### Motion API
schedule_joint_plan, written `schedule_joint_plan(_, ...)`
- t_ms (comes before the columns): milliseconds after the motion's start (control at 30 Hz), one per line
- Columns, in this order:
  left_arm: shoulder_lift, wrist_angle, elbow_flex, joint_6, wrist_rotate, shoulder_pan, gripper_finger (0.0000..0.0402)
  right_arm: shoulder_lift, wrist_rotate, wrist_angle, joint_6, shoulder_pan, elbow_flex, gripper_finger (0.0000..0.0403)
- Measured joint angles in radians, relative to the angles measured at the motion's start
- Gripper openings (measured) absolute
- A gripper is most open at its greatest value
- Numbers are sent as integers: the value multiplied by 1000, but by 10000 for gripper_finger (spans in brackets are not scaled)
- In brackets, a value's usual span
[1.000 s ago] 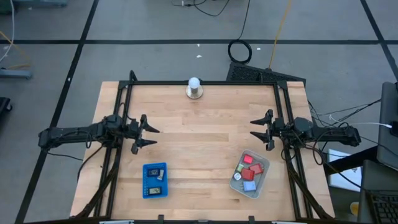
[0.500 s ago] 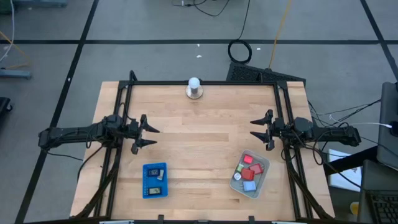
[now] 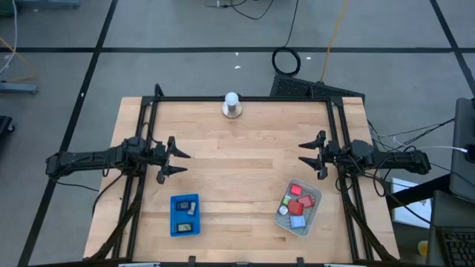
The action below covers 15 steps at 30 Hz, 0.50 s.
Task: Pick & Place Office items
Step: Return to Home Position
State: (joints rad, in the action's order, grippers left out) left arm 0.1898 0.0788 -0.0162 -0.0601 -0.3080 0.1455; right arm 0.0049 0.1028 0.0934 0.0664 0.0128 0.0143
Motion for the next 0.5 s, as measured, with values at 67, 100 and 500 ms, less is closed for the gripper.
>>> schedule_joint_plan(67,0,0,0,0,0,0,244,0,0,0,0,0,0,226)
schedule_joint_plan(100,0,0,0,0,0,0,244,0,0,0,0,0,0,226)
schedule_joint_plan(500,0,0,0,0,0,0,244,0,0,0,0,0,0,226)
